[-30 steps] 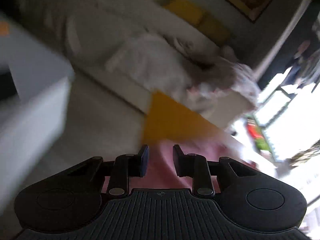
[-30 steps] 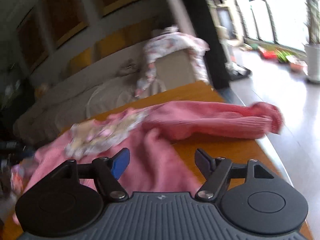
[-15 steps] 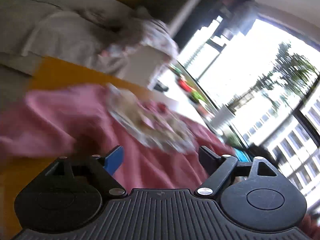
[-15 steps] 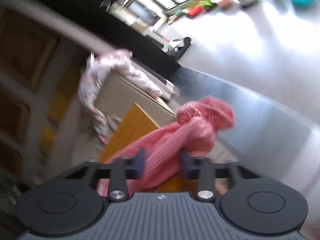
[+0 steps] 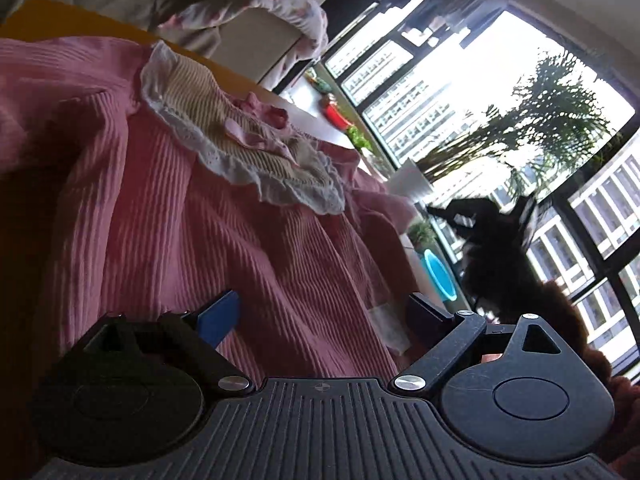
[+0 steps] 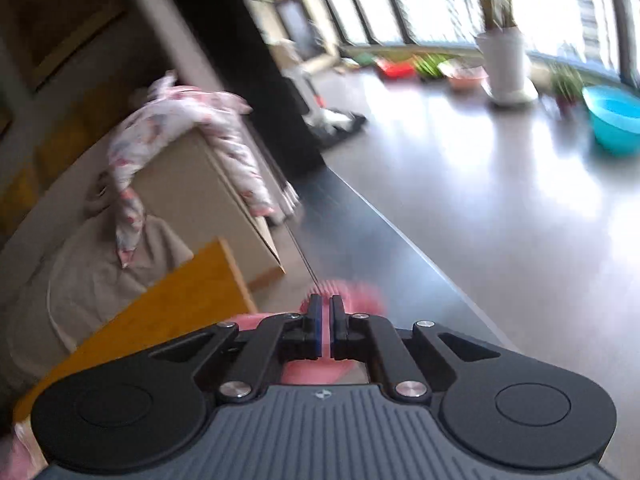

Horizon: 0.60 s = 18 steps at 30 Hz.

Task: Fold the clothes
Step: 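Grasp a ruffled sleeve cuff with the right gripper and lift it, then fold the held sleeve across the top's body with the right gripper and release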

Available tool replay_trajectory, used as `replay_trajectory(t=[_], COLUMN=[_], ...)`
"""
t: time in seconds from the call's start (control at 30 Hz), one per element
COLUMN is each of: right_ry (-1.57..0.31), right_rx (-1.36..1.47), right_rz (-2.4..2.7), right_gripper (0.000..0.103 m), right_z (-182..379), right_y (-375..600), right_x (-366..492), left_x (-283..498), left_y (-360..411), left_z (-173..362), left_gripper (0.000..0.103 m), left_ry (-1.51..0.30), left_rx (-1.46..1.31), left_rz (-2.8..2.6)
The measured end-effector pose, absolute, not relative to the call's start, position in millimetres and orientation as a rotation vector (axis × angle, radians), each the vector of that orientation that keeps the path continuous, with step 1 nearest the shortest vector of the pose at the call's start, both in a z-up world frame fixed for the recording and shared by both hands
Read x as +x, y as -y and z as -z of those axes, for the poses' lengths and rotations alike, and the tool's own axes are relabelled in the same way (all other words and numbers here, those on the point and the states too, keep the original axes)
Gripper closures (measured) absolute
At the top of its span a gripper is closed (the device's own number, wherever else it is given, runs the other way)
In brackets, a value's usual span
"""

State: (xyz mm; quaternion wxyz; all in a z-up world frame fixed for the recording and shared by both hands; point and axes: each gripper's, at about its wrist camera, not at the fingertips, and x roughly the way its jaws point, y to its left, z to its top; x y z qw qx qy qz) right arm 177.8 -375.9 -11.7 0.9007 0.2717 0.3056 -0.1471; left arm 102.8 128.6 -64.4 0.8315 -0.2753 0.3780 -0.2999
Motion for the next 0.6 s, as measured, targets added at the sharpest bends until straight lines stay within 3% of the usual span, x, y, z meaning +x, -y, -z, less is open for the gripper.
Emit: replay_trajectory(t=[0.17, 0.23, 0.27, 0.4, 0.6], right_ry=[-0.646, -0.649, -0.649, -0.653, -0.631], right_rx=[0.748, 0.936, 1.021, 1.313, 1.483], right_rz=[0.29, 0.244, 0.24, 0.212, 0.154], right_gripper=[0.095, 0.06, 0.054, 0.053, 0.053], right_z=[36, 50, 60, 98, 134], right_y=[396, 408, 412, 421, 413], right_x=[154, 150, 148, 145, 166], left_x=[97, 96, 96, 94, 95], left_y=[-125, -125, -125, -127, -128], left_z=[67, 67, 66, 65, 63], left_gripper=[0.008, 0.008, 0.008, 0.008, 0.006], left_ry=[-0.765, -0.759, -0.756, -0.751, -0.762], left_rx=[-0.547, -0.544, -0.542, -0.537, -0.549], left_rz=[0.645, 0.647, 0.649, 0.65, 0.645])
